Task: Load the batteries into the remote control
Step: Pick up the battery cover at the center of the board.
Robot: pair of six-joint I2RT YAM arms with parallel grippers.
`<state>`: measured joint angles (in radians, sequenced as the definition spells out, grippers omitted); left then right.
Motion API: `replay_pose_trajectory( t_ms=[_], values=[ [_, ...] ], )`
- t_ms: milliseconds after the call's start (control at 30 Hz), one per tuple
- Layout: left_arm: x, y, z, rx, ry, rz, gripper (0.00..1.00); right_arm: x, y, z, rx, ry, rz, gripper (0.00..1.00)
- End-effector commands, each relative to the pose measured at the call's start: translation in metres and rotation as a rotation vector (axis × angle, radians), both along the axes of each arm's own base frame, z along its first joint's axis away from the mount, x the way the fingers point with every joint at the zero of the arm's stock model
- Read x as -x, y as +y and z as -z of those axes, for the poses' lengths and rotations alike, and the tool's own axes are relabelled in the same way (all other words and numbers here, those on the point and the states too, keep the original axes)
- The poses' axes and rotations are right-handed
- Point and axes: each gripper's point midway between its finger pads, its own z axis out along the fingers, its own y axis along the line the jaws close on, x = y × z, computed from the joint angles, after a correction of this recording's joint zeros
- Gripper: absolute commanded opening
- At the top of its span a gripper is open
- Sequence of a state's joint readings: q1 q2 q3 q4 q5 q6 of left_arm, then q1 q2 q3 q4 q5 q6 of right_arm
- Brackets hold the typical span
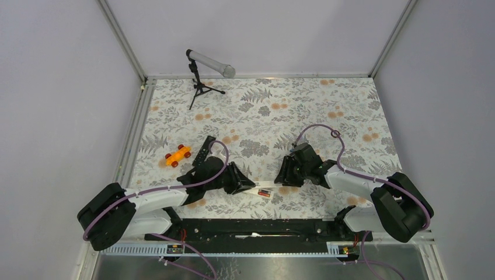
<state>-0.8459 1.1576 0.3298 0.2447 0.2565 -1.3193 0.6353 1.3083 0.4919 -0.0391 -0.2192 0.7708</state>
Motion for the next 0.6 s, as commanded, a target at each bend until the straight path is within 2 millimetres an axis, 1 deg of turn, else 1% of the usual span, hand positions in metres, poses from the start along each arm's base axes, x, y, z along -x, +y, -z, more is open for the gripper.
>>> replay_pose_trajectory(
  t_ms=[0, 200, 267, 333, 400, 467, 500, 533, 567],
  values=[
    [-0.016, -0.005, -0.015, 0.037, -0.069, -0.050, 0.25, 0.008, -0.006, 0.010, 0.030, 0.016, -0.016, 0.49],
    [-0.014, -0.007, -0.003, 0.003, -0.045, -0.034, 0.11, 0.007, -0.005, 0.007, 0.025, 0.007, -0.015, 0.49],
    [-0.015, -0.007, -0.002, -0.002, -0.047, -0.036, 0.07, 0.007, -0.006, 0.007, 0.024, 0.007, -0.015, 0.49],
    [-0.016, -0.007, -0.001, -0.007, -0.051, -0.036, 0.00, 0.007, -0.006, 0.007, 0.023, 0.005, -0.014, 0.49],
    [-0.017, -0.007, -0.002, -0.017, -0.063, -0.030, 0.00, 0.007, -0.005, 0.004, 0.014, -0.002, -0.015, 0.50],
    [-0.017, -0.009, -0.007, -0.020, -0.088, -0.004, 0.00, 0.005, -0.003, -0.005, -0.005, -0.024, -0.017, 0.56],
    [-0.017, -0.009, -0.009, -0.030, -0.106, 0.020, 0.00, 0.005, -0.002, -0.012, -0.018, -0.041, -0.019, 0.63],
    [-0.016, -0.011, -0.013, -0.041, -0.125, 0.051, 0.00, 0.003, -0.001, -0.021, -0.035, -0.065, -0.018, 0.75],
    [-0.014, -0.012, -0.017, -0.054, -0.150, 0.091, 0.00, 0.002, -0.001, -0.032, -0.057, -0.096, -0.017, 0.82]
  ],
)
